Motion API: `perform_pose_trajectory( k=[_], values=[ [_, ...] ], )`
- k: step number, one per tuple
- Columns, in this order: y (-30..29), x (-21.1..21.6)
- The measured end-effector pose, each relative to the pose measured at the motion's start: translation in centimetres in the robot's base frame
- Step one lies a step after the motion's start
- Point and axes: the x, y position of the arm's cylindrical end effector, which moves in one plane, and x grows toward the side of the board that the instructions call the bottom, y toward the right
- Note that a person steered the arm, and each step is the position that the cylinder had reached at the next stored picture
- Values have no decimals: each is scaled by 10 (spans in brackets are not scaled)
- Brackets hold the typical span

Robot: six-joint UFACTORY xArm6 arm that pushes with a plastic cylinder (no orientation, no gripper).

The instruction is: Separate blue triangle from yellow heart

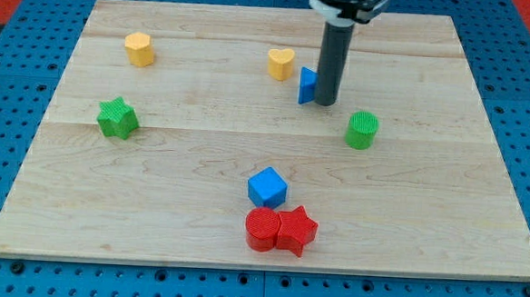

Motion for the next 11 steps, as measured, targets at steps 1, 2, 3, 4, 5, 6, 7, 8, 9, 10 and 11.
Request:
perform_pose_trajectory(
  k=[1,2,3,4,5,6,7,8,9,10,11],
  values=[
    [0,-40],
    [0,-40],
    [16,-40],
    [26,-40],
    [26,-40],
    [26,-48],
    [9,-32],
    [-19,-30],
    [25,-48],
    [25,-75],
    [-42,-50]
  ],
)
